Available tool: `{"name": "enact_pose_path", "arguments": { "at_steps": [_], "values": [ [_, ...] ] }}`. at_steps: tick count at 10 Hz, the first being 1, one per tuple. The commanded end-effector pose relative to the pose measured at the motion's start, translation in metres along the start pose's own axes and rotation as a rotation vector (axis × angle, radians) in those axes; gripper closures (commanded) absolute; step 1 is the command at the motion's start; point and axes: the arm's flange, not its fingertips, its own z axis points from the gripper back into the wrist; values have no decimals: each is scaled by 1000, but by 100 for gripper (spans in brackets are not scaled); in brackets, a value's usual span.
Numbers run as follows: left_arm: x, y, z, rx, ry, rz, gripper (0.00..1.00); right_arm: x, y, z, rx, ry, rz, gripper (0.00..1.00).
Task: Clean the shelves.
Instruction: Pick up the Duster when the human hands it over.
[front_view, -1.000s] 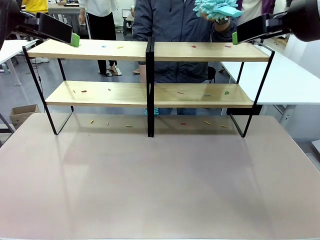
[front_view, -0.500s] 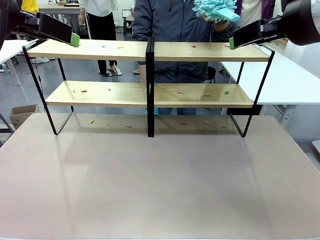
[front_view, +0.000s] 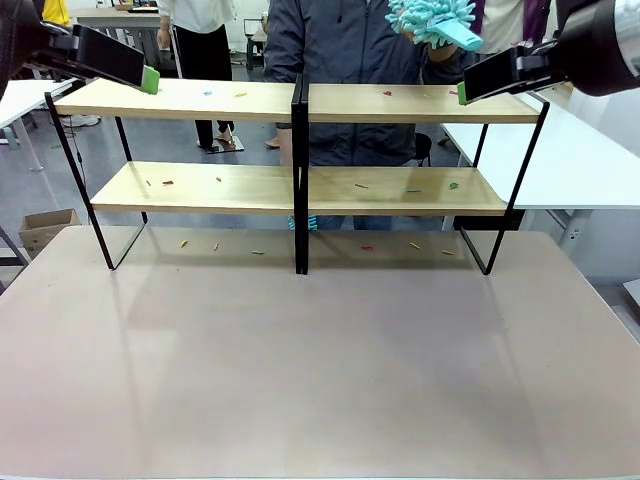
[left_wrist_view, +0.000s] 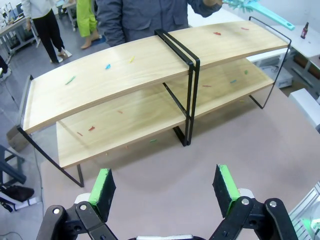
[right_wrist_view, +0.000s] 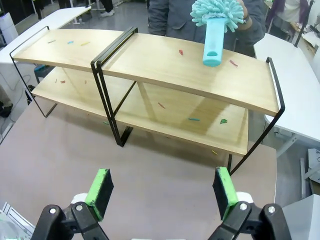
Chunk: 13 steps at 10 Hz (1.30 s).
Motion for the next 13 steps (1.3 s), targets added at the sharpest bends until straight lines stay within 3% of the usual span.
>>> {"name": "enact_pose_path", "arguments": {
  "at_steps": [1, 2, 4, 5, 6, 8, 9, 11, 13],
  "values": [
    [0, 0, 0, 0, -10, 0, 0, 10, -31, -5, 63, 87, -77, 0],
    [0, 0, 0, 0, -10, 0, 0, 39, -72, -20, 322, 176, -227, 0],
    [0, 0, 0, 0, -10, 0, 0, 72, -147, -53, 546, 280, -632, 0],
    [0, 0, 0, 0, -10, 0, 0, 60, -137, -40, 321, 189, -728, 0],
    [0, 0, 0, 0, -10, 0, 0, 41, -118, -49, 305, 126, -334, 0],
    [0, 0, 0, 0, -10, 0, 0, 70, -171, -76, 405, 144, -652, 0],
    [0, 0, 0, 0, -10, 0, 0, 92, -192, -103, 512, 186, -766, 0],
    [0, 0, 0, 0, -10, 0, 0, 124, -207, -147, 569, 245, -809, 0],
    [0, 0, 0, 0, -10, 0, 0, 131, -208, -195, 594, 311, -868, 0]
  ]
}}
